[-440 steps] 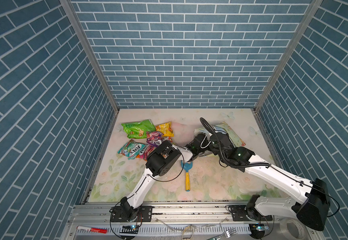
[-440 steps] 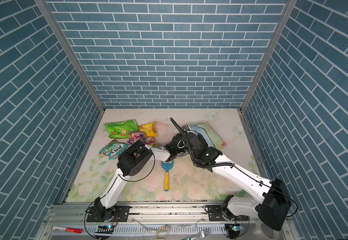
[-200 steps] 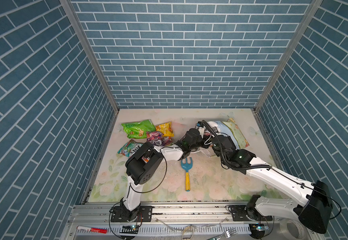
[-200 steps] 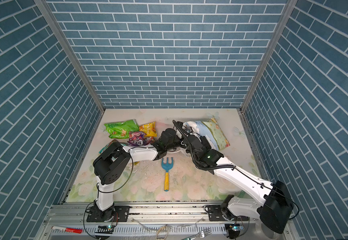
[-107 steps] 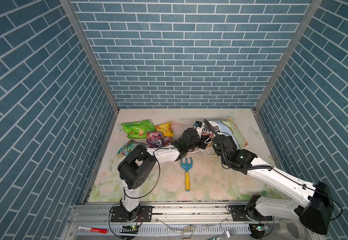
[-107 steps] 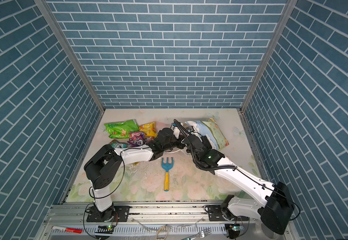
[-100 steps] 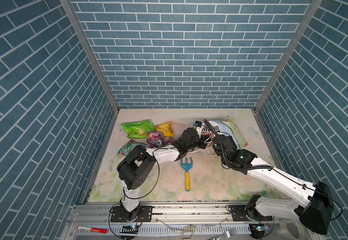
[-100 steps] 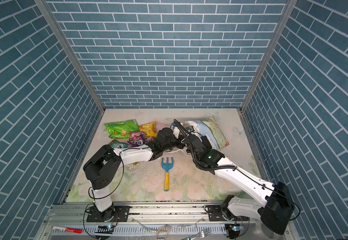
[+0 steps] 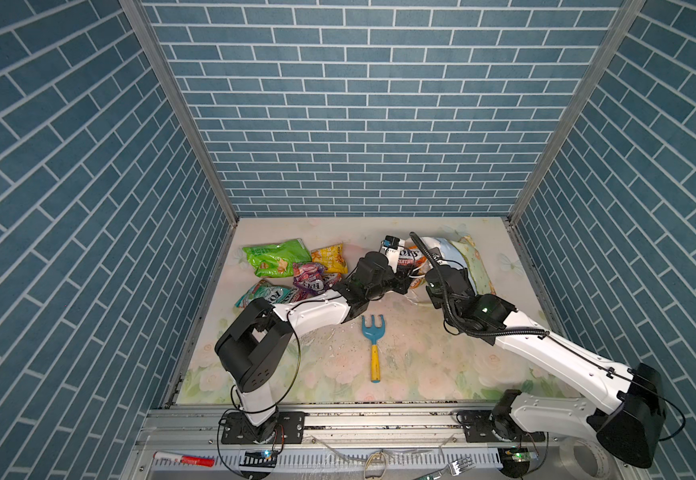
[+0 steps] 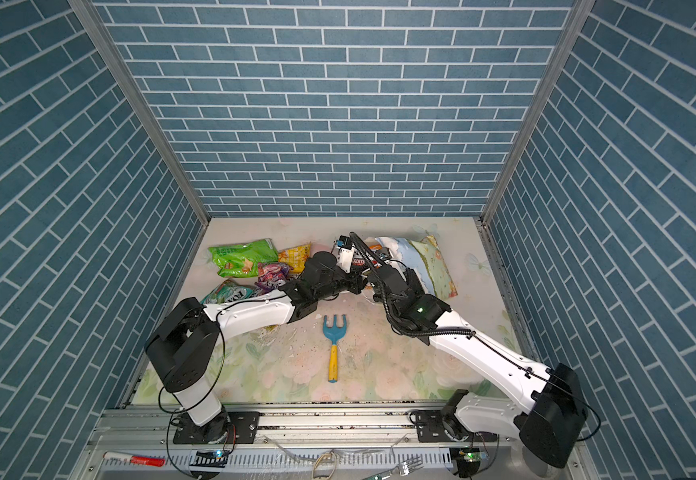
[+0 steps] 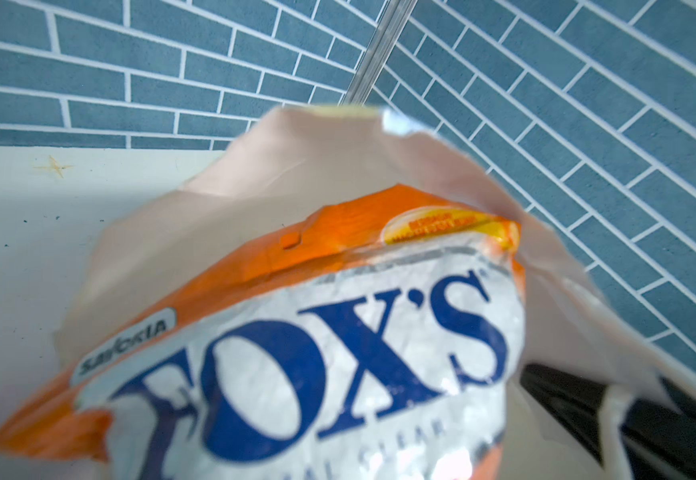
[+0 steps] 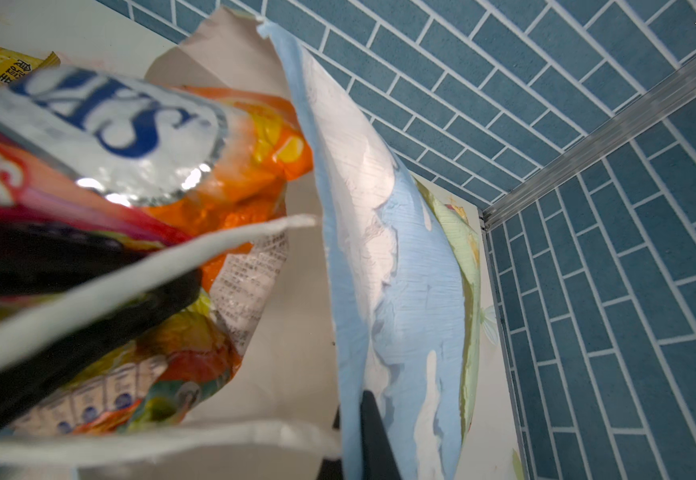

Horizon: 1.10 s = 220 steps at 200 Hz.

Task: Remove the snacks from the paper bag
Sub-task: 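Carry the orange Fox's bag with the left gripper toward the snack pile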

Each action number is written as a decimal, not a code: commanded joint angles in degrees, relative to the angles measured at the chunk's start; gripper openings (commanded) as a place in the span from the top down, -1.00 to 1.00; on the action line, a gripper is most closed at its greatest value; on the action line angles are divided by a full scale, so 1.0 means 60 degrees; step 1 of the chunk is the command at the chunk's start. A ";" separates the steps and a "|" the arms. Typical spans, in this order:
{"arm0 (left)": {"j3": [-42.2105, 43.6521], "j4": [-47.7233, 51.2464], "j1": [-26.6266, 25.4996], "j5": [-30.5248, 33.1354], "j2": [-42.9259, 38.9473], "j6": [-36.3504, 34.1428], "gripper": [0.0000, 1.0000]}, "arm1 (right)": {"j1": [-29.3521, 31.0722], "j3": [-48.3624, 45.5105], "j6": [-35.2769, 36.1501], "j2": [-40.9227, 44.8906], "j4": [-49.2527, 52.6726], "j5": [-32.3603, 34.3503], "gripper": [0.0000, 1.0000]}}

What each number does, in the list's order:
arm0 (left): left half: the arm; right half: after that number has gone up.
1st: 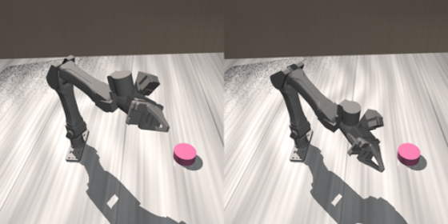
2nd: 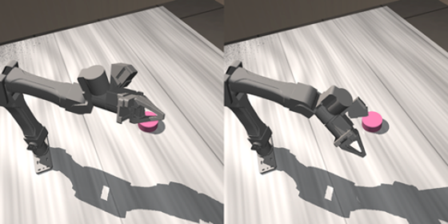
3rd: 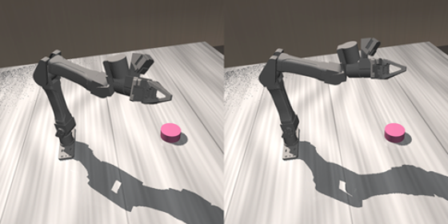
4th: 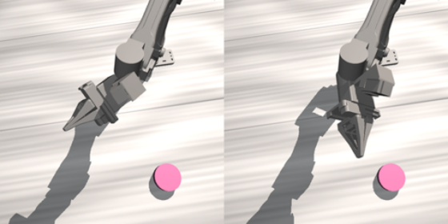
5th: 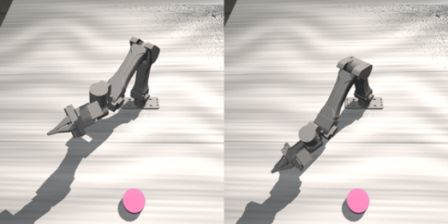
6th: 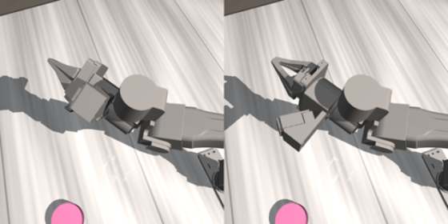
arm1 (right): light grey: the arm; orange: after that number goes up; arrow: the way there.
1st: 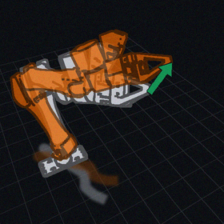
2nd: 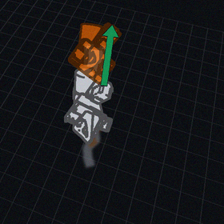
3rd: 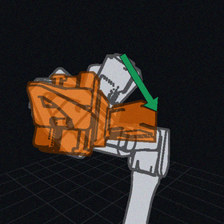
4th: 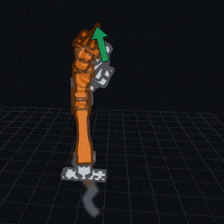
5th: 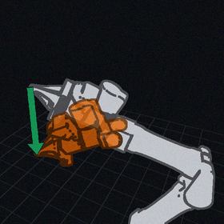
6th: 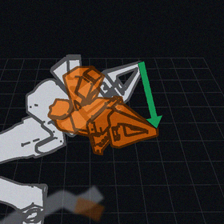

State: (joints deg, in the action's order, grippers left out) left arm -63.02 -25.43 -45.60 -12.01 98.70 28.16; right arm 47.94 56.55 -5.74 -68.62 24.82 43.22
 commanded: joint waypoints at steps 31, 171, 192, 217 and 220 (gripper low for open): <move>0.0148 -0.0332 0.0057 -0.0055 -0.0921 -0.0279 1.00 | -0.0069 0.0315 -0.0421 -0.0123 0.0363 -0.0129 1.00; 0.0901 0.0326 0.1098 0.0513 -0.2066 -0.0368 1.00 | -0.0589 0.0184 -0.0763 -0.0014 0.0035 -0.0990 1.00; 0.1130 0.0401 0.1536 0.0597 -0.2307 -0.0311 1.00 | -0.0615 0.0285 -0.0820 -0.0198 -0.0160 -0.1278 1.00; 0.1634 0.0386 0.2363 0.0614 -0.2621 0.0118 1.00 | -0.0608 0.0491 -0.0726 -0.0489 -0.0381 -0.1450 1.00; 0.1716 0.0375 0.2454 0.0642 -0.2665 0.0152 1.00 | -0.0600 0.0511 -0.0704 -0.0513 -0.0406 -0.1471 1.00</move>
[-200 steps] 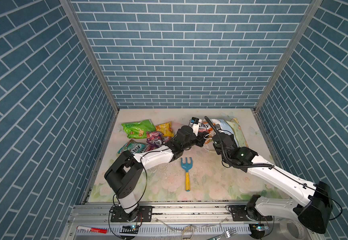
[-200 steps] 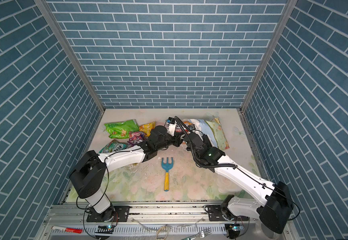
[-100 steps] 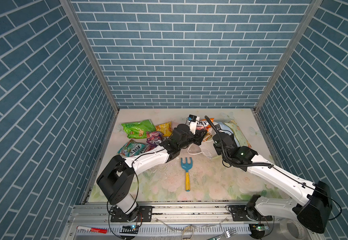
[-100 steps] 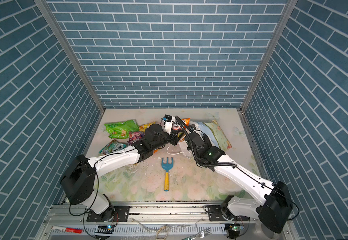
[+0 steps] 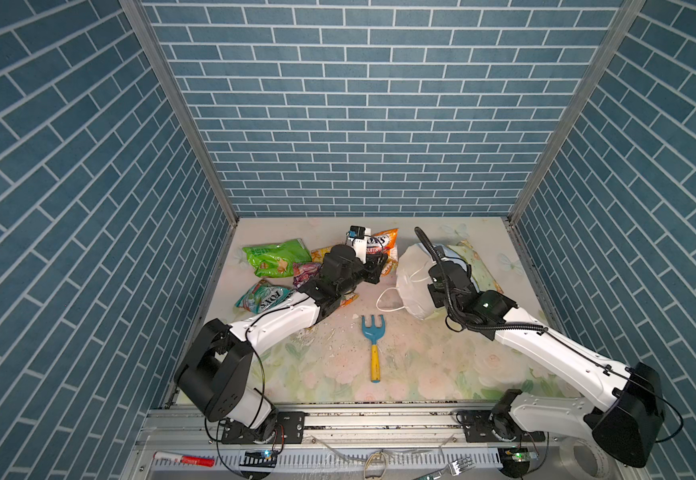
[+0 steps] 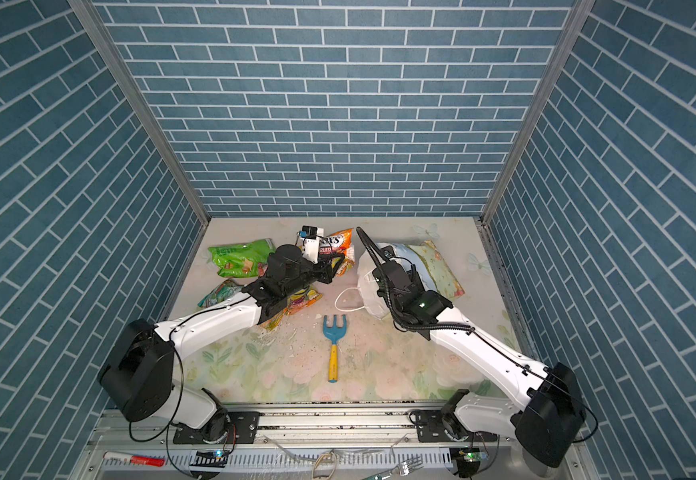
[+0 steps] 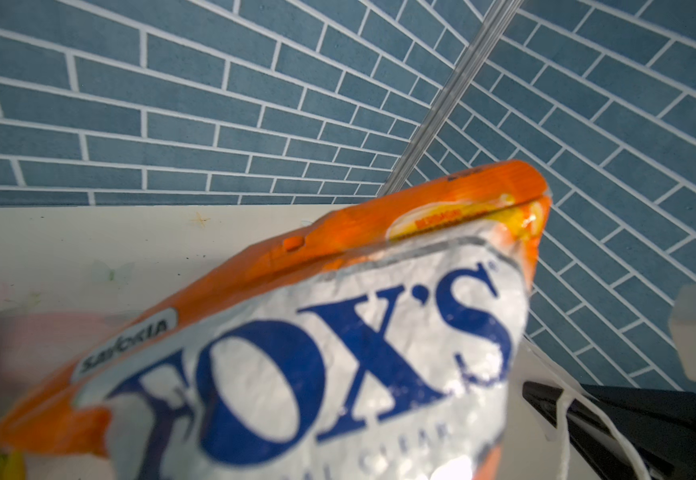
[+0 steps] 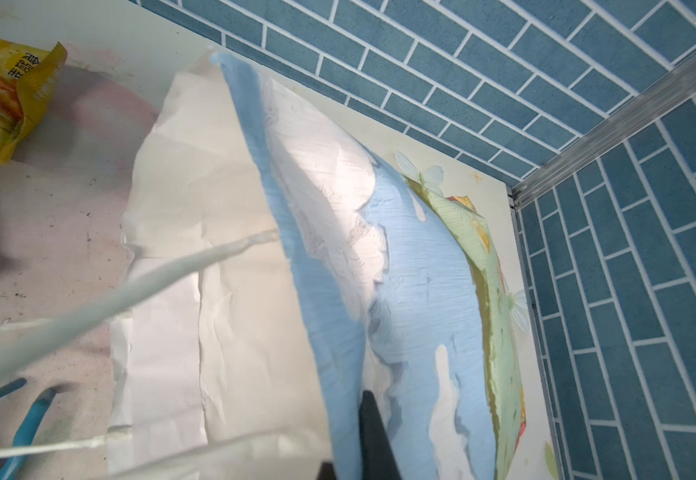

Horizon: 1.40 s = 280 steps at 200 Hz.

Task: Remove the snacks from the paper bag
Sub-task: 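Carry the orange Fox's bag with the left gripper toward the snack pile, then drop the orange bag on the pile while the right sets down the paper bag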

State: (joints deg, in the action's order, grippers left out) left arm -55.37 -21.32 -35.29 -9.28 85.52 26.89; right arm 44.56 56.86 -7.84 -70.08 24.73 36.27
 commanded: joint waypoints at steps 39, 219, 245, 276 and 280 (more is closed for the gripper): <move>0.1313 0.0086 0.1715 0.0973 -0.1178 0.0433 1.00 | -0.0064 0.0622 -0.0026 -0.0756 -0.0949 -0.0494 1.00; 0.2089 0.1778 0.3880 0.2614 -0.0396 0.0205 0.56 | -0.0922 0.3243 0.2113 -0.4027 -0.2689 -0.2124 1.00; 0.1886 0.2241 0.3875 0.2593 -0.0500 -0.0049 -0.03 | -0.1023 0.3466 0.2200 -0.4343 -0.2887 -0.2312 1.00; 0.2022 0.2387 0.3882 0.2689 -0.1305 -0.0194 -0.99 | -0.1136 0.3804 0.2214 -0.4673 -0.3021 -0.2687 1.00; 0.2032 0.2431 0.3875 0.2689 -0.1411 -0.0216 -0.99 | -0.1156 0.3832 0.2214 -0.4706 -0.3060 -0.2749 1.00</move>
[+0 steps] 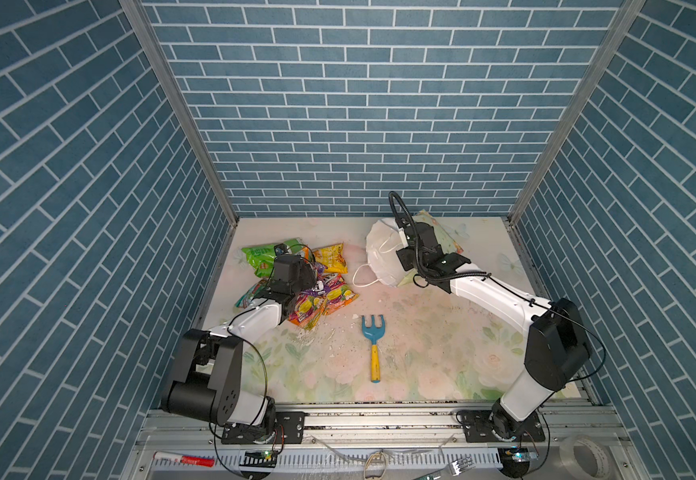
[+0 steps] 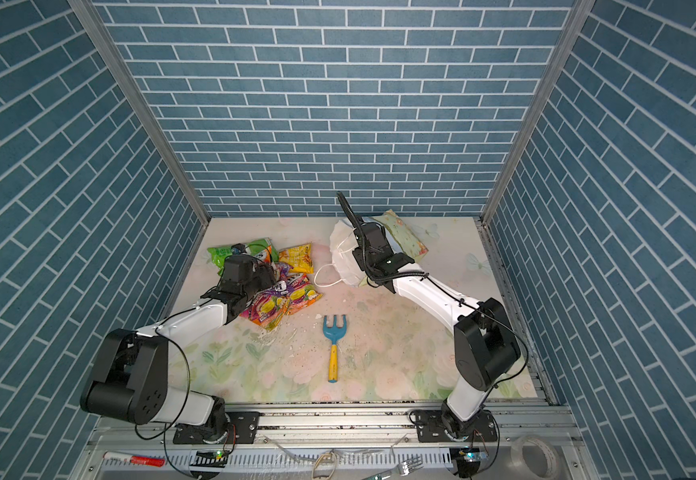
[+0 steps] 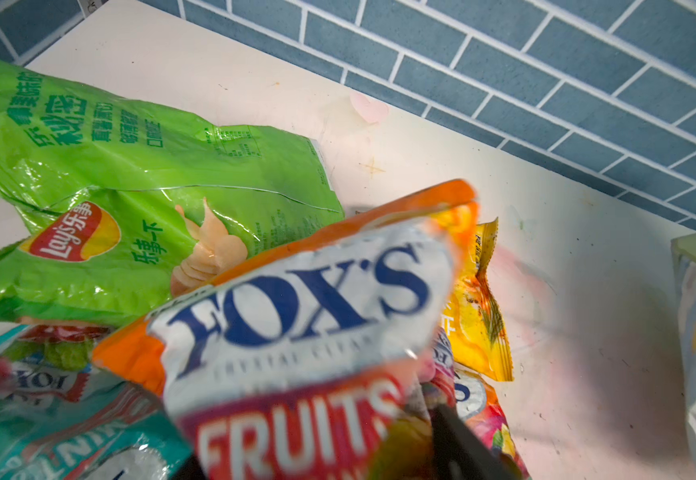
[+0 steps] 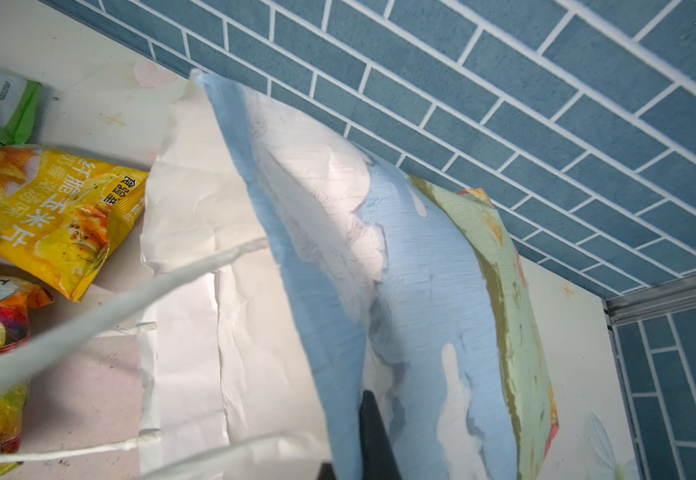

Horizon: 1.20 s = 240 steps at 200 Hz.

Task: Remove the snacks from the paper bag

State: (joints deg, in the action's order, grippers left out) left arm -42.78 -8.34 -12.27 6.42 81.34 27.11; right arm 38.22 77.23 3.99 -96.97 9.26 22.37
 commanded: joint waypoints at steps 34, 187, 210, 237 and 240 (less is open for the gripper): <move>-0.0092 0.0834 0.0052 0.0275 -0.1501 -0.0360 -0.99 | -0.0149 0.0462 0.0075 -0.0349 -0.0781 -0.0997 0.76; 0.0825 -0.0088 0.0047 0.1961 -0.2414 -0.1792 -0.99 | -0.0375 -0.2214 -0.0656 0.3084 -0.1810 -0.0964 -0.95; 0.1130 -0.0318 0.0061 0.2610 -0.2528 -0.2319 -0.99 | -0.0878 -0.3846 -0.0723 0.4061 -0.3090 -0.0666 -0.98; 0.2094 -0.1597 0.0053 0.3063 -0.2660 -0.2648 -0.99 | -0.1618 -0.5709 -0.0695 0.4990 -0.4925 0.0078 -0.98; 0.2176 -0.1754 0.0066 0.3062 -0.2644 -0.2718 -0.99 | -0.1723 -0.5870 -0.0694 0.5082 -0.5023 0.0080 -0.98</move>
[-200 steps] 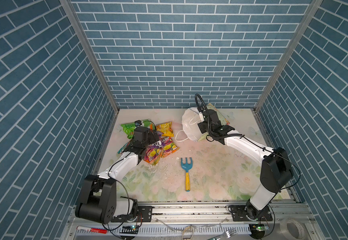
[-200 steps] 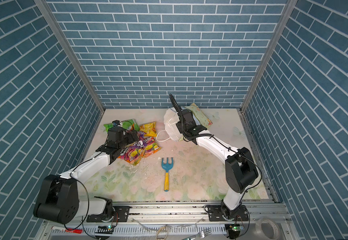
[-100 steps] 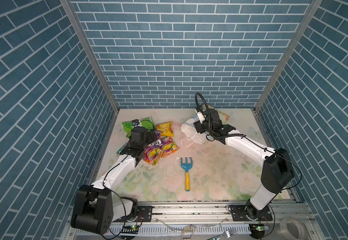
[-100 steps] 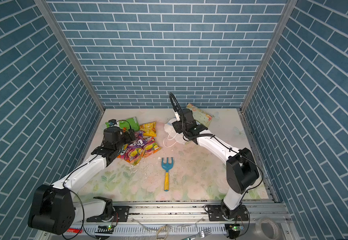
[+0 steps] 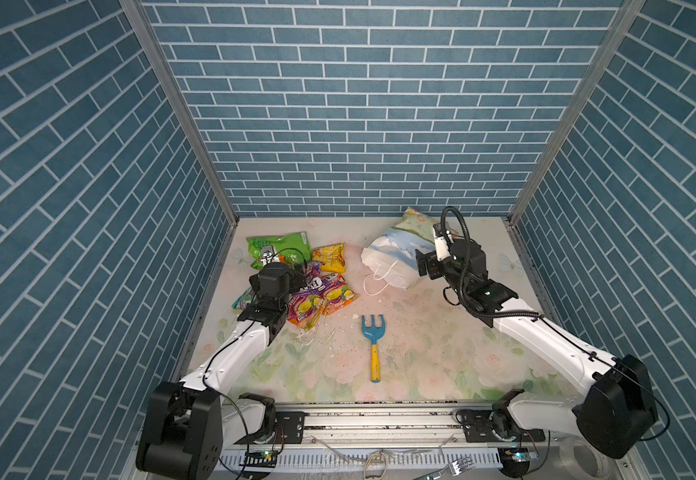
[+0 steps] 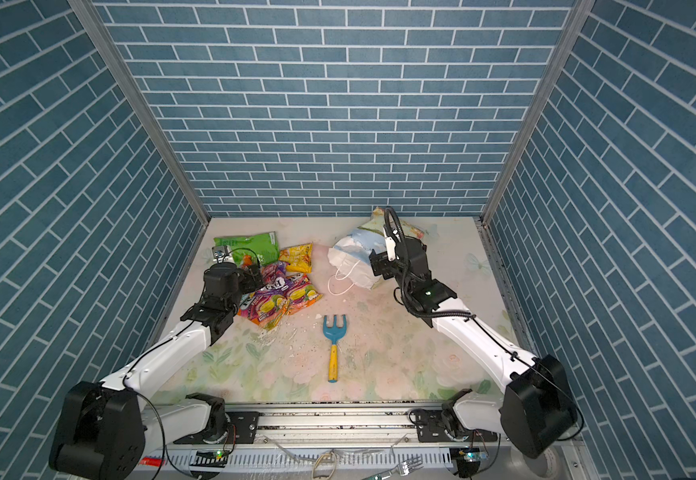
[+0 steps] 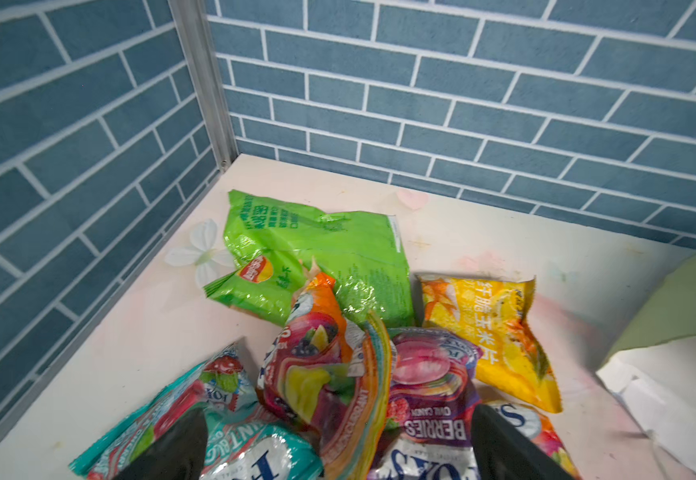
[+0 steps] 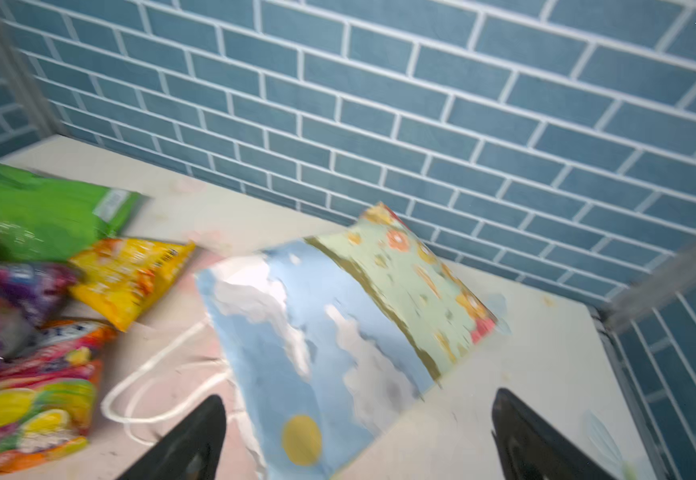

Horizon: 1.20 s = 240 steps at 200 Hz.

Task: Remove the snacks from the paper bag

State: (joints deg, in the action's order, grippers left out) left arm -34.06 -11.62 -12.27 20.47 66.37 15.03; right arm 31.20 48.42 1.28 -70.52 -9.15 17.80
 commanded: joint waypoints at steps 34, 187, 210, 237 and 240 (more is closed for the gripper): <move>0.1391 -0.2536 0.0127 0.0477 0.0031 -0.1619 -0.99 | -0.1719 -0.2951 -0.0358 0.1756 -0.3248 0.0747 -0.98; 0.4025 -1.1054 0.0376 -0.0182 0.4112 -0.3954 -0.99 | -0.4097 -0.6125 -0.0820 0.0998 -0.7037 0.2076 -0.97; 0.4021 -1.1023 0.0376 -0.0053 0.4126 -0.3899 -0.99 | -0.4463 -0.6142 -0.0949 0.0469 -0.7405 0.1770 -0.97; 0.3938 -1.0933 0.0376 0.0118 0.4126 -0.3869 -0.99 | -0.4892 -0.6056 -0.1316 -0.0179 -0.7681 0.1377 -0.97; 0.3935 -1.0937 0.0376 0.0119 0.4121 -0.3871 -0.99 | -0.4925 -0.6024 -0.1347 -0.0248 -0.7701 0.1331 -0.97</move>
State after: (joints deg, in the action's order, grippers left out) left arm -9.69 -74.11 -10.39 20.56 91.02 -7.62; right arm 3.49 12.10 -3.33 -69.25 -50.85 27.64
